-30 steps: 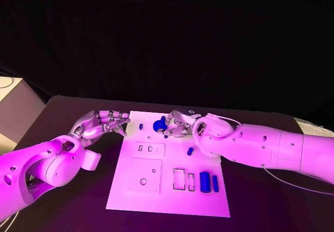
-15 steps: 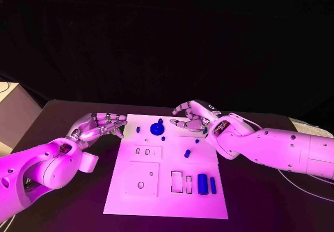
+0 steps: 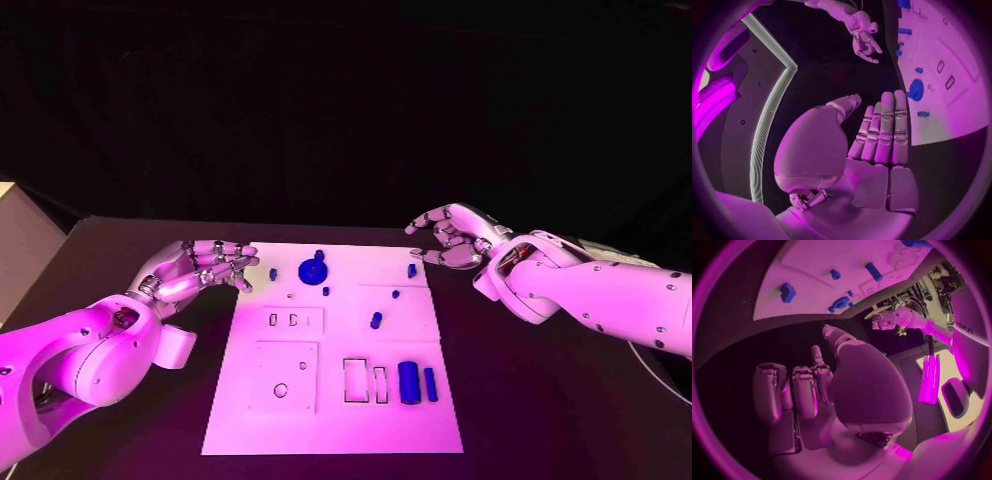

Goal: Assemble the parts on the task board

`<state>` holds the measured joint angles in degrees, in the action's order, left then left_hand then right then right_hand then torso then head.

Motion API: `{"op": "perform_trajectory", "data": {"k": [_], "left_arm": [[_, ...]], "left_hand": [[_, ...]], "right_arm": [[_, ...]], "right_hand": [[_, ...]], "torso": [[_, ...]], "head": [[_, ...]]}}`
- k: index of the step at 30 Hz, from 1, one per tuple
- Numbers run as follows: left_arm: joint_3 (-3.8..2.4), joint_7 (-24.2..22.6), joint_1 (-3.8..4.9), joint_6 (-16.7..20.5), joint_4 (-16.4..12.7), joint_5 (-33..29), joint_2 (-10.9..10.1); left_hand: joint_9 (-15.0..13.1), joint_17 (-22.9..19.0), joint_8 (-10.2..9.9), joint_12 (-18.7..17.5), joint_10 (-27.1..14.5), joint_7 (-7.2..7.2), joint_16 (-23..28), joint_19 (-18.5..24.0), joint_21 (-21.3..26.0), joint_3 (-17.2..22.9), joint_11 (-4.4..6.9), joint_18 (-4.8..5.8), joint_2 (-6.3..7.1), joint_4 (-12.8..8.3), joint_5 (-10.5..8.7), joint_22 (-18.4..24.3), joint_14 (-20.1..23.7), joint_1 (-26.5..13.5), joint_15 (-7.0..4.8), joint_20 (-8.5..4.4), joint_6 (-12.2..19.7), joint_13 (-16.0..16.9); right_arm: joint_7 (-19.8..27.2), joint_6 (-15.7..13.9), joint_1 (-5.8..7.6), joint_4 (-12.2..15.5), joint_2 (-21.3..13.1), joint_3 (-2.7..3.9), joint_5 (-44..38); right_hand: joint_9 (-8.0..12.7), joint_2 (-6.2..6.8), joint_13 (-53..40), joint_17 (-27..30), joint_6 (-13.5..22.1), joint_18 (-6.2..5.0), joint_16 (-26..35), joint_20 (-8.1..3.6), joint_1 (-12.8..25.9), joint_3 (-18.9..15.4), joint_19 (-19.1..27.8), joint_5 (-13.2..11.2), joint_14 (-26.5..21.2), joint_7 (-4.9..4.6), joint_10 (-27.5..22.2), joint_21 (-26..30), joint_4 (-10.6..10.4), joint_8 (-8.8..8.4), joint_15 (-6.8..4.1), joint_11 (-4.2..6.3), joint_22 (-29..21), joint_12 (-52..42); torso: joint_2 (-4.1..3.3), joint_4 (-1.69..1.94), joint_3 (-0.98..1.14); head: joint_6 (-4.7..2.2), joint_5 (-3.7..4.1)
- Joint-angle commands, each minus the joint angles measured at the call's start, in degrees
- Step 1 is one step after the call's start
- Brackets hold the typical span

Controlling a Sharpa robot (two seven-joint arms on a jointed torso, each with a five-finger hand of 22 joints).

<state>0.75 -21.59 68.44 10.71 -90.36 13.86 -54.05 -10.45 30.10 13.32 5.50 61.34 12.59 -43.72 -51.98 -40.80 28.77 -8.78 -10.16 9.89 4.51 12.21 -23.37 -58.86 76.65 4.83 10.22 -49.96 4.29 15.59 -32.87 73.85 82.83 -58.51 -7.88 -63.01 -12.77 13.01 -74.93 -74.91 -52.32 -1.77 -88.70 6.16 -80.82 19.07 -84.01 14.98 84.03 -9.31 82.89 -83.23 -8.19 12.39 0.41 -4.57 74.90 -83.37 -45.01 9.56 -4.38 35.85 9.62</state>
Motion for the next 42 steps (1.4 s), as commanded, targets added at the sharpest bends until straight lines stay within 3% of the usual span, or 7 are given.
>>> {"op": "perform_trajectory", "data": {"k": [1,7,18,23,34,38,42], "left_arm": [[-0.02,-2.1,0.01,-2.4,-0.3,1.2,0.2],[-0.02,-2.5,-0.02,-2.3,-0.6,1.3,0.2],[-0.02,-2.7,-0.06,-2.1,-0.8,1.2,0.3],[-0.02,-2.7,-0.08,-2.1,-0.7,1.2,0.2],[-0.02,-2.6,-0.09,-2.1,-0.7,1.2,0.2],[-0.02,-2.5,-0.09,-2.1,-0.6,1.2,0.3],[-0.02,-2.4,-0.09,-2.0,-0.6,1.2,0.2]], "left_hand": [[-0.3,0.1,0.7,1.0,1.4,-0.45,-1.2,-0.6,-0.6,-0.4,0.46,-0.43,-0.30,0.0,-0.07,-0.1,-0.7,-0.5,-0.65,-0.45,-0.8,0.3],[-0.5,0.5,1.0,1.6,2.0,-0.86,-2.4,-1.3,-1.2,-0.4,0.83,-0.40,-0.43,0.0,-0.06,-0.3,-1.5,-0.5,-0.99,-0.81,-1.3,0.4],[-0.5,0.6,1.0,1.6,1.7,-0.73,-2.6,-1.3,-1.3,-0.4,0.77,-0.38,-0.40,0.0,-0.03,-0.3,-1.4,-0.4,-1.02,-0.89,-1.1,0.3],[-0.5,0.6,0.9,1.4,1.2,-0.61,-2.7,-1.3,-1.4,-0.3,0.66,-0.34,-0.38,0.0,0.00,-0.3,-1.3,-0.4,-0.95,-0.92,-1.0,0.2],[-0.4,0.6,0.8,1.3,0.9,-0.49,-2.8,-1.3,-1.4,-0.3,0.55,-0.30,-0.37,0.0,0.00,-0.3,-1.1,-0.4,-0.87,-0.91,-0.8,0.1],[-0.4,0.6,0.8,1.3,0.8,-0.44,-2.8,-1.3,-1.4,-0.3,0.51,-0.30,-0.38,0.0,0.00,-0.3,-1.1,-0.3,-0.86,-0.91,-0.7,0.1],[-0.4,0.6,0.7,1.3,0.6,-0.36,-2.9,-1.3,-1.5,-0.2,0.46,-0.29,-0.43,-0.1,0.01,-0.3,-1.1,-0.3,-0.83,-0.91,-0.6,0.1]], "right_arm": [[1.3,5.8,-0.21,-1.8,-0.3,-0.11,0.4],[-2.3,8.7,-1.21,-5.6,0.3,-0.23,-0.7],[-5.8,10.4,-3.02,-9.1,3.3,-0.24,-1.9],[-5.8,10.3,-3.45,-9.6,4.4,-0.23,-2.0],[-5.5,10.0,-3.68,-9.7,6.0,-0.22,-1.4],[-5.2,10.0,-3.72,-9.9,6.3,-0.22,-0.9],[-5.0,10.0,-3.76,-9.9,6.5,-0.22,-0.7]], "right_hand": [[0.1,0.67,-8.5,-13.1,-0.2,0.06,-0.4,-0.15,0.2,-0.1,-2.8,0.1,5.4,-0.16,0.5,-0.4,0.2,-0.05,-0.20,-0.02,9.5,-0.5],[0.5,1.30,-8.0,-13.7,1.6,-0.02,-0.7,0.09,1.8,-1.9,-2.7,0.3,5.6,-0.52,0.0,-0.1,-0.7,-1.04,0.12,-0.40,9.2,-0.1],[0.9,-0.45,-8.2,-14.0,2.8,0.03,-0.8,0.54,0.0,-9.1,-2.8,0.3,5.7,-0.99,0.1,-0.2,-2.4,-1.95,0.56,-0.85,9.5,-0.3],[0.9,-0.68,-8.4,-14.2,2.7,0.05,-0.9,0.55,-0.2,-9.4,-2.9,0.4,5.7,-0.99,0.3,-0.3,-2.6,-1.94,0.57,-0.85,9.6,-0.5],[0.6,-1.86,-8.9,-14.5,1.5,0.16,-1.0,0.49,-0.9,-9.3,-3.1,0.6,5.8,-0.73,0.9,-0.7,-3.2,-1.32,0.44,-0.65,10.0,-1.0],[0.2,-4.08,-9.3,-14.7,-1.2,0.22,-1.1,0.01,-1.7,-6.8,-3.3,-3.0,5.9,0.04,1.3,-1.0,-3.9,0.24,-0.14,0.06,10.2,-1.4],[-0.1,-4.49,-9.5,-14.9,-2.6,0.29,-1.2,-0.33,-1.9,-5.0,-3.4,-3.4,5.9,0.56,1.6,-1.2,-4.1,1.22,-0.52,0.52,10.5,-1.7]], "torso": [[-0.17,-0.39,0.17],[-0.28,-0.54,0.49],[-0.22,-0.01,0.36],[-0.33,0.08,0.52],[-0.29,0.01,0.48],[-0.27,0.02,0.53],[-0.24,-0.04,0.52]], "head": [[0.10,0.20],[0.21,0.18],[0.69,0.55],[0.95,0.49],[1.42,0.47],[1.65,0.37],[1.75,0.34]]}}
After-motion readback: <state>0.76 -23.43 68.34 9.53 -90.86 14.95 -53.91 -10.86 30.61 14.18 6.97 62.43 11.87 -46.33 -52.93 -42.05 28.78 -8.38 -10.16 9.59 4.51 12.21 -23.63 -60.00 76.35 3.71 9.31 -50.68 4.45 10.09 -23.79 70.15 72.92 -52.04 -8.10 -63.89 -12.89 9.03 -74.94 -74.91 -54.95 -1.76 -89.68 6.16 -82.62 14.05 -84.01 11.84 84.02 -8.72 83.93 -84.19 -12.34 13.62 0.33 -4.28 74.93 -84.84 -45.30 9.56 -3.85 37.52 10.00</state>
